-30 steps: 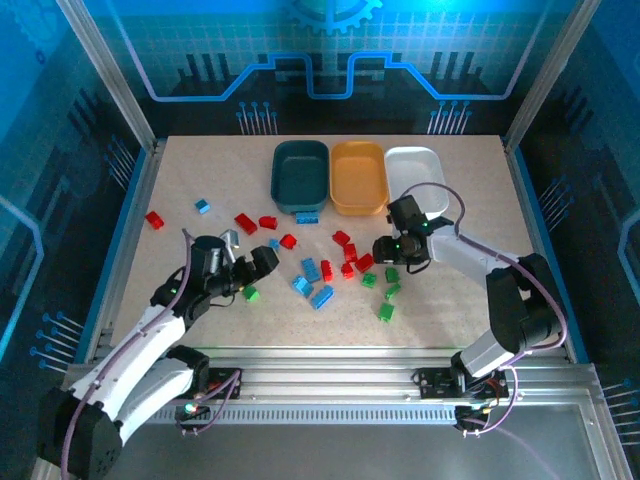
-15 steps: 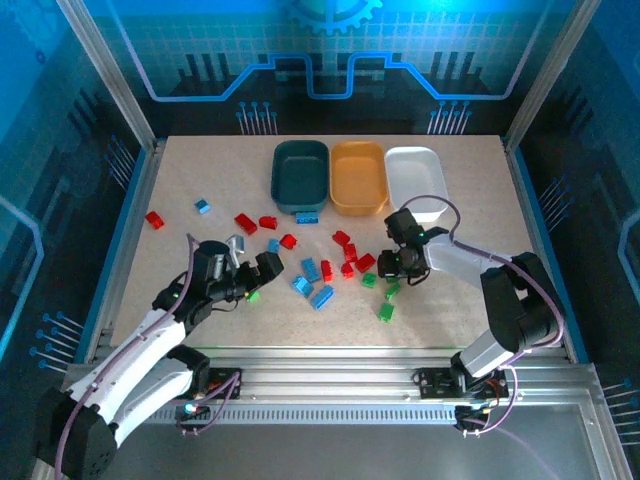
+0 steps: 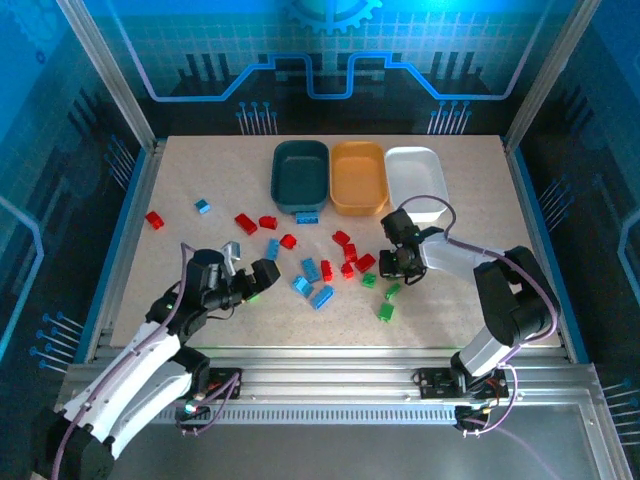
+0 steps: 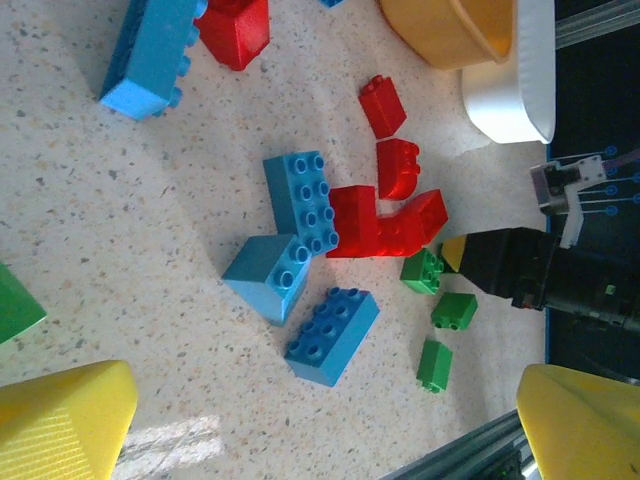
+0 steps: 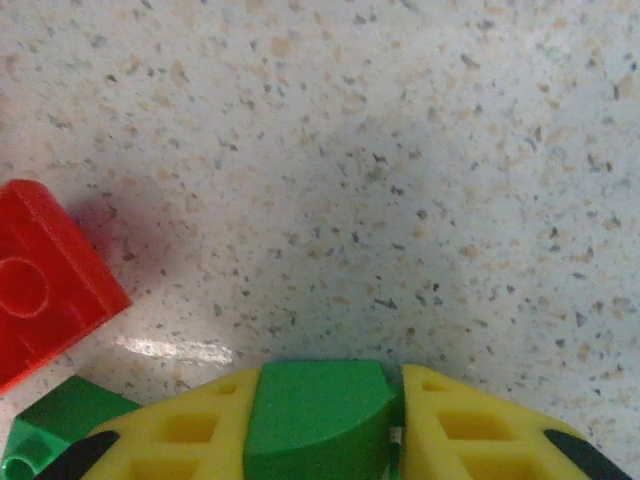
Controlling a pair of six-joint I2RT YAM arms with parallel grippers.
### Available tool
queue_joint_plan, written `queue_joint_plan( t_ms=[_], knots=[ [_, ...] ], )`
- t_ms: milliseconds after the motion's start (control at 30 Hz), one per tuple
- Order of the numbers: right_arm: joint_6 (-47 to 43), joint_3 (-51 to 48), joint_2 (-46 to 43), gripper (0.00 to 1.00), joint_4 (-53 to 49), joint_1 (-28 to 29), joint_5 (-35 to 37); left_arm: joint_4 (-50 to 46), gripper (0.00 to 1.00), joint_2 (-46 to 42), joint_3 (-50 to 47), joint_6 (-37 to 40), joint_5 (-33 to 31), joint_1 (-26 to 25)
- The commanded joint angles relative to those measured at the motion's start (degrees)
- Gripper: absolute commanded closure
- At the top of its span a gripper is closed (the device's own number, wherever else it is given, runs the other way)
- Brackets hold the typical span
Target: Sort the legos into containers by color
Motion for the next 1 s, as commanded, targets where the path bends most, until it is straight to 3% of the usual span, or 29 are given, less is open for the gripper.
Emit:
queue_joint_plan(
  t_ms=[0, 300, 467, 767, 967],
  knots=[
    [0.1, 0.1, 1.4, 0.7, -0.3, 1.3, 1.8, -4.6, 0.01, 0.1, 2.3, 2.3, -1.5, -0.5],
    [-1.6, 4.5, -5.6, 0.72, -2.7, 0.7, 6.2, -3.6, 0.01, 1.0, 2.4, 0.8, -2.0, -0.5],
    [-2.2, 11.7, -4.7, 0.72, -3.7, -4.0, 5.1, 0.4, 0.01, 4.2, 2.0, -1.3, -0.8, -0.5],
    [-3.9, 31.4, 9.4, 0.73, -5.4, -14.8, 2.9, 3.7, 0.01, 17.8, 7.2, 0.0, 1.0, -0.6],
    [-5.9, 44.5, 21.1, 0.72, -10.4, -17.9, 1.8, 4.8, 0.01, 26.6, 12.9, 1.9, 2.2, -0.6]
  ],
)
